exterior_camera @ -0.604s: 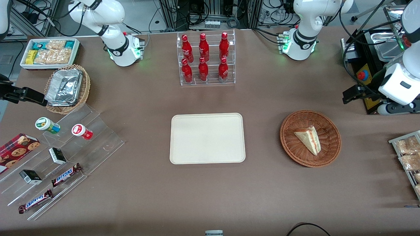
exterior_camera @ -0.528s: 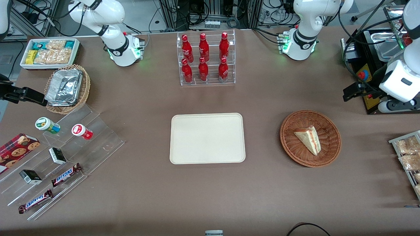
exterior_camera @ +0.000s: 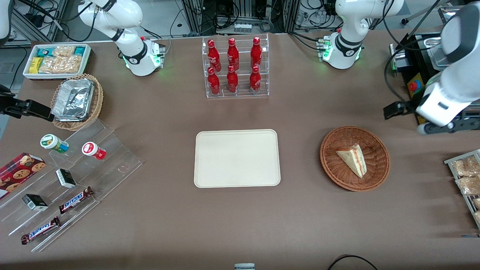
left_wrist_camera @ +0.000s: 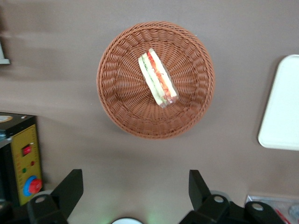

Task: Place sandwich from basket to tray
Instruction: 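Move the left gripper over the wrapped sandwich in the wicker basket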

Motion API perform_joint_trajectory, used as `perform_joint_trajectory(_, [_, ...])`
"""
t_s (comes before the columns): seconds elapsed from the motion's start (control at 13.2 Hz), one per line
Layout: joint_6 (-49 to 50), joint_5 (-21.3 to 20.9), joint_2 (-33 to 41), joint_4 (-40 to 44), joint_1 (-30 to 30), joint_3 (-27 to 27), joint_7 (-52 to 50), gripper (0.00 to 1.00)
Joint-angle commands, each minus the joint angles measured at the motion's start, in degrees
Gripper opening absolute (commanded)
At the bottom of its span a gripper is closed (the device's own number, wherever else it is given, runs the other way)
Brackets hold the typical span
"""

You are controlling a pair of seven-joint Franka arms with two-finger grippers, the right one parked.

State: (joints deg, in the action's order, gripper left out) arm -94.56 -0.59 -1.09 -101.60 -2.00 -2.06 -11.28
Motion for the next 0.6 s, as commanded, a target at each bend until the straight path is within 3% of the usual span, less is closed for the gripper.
perform_joint_trajectory(0.0, [-8.7, -0.9, 2.8, -9.6, -0.5, 0.1, -5.8, 1.0])
perform_joint_trajectory(0.38, [-24.5, -1.3, 2.9, -20.6, -0.7, -3.0, -21.6, 1.0])
perform_joint_trajectory(0.53, [-29.3, -1.3, 2.6, -23.7, -0.7, -3.3, -22.6, 1.0])
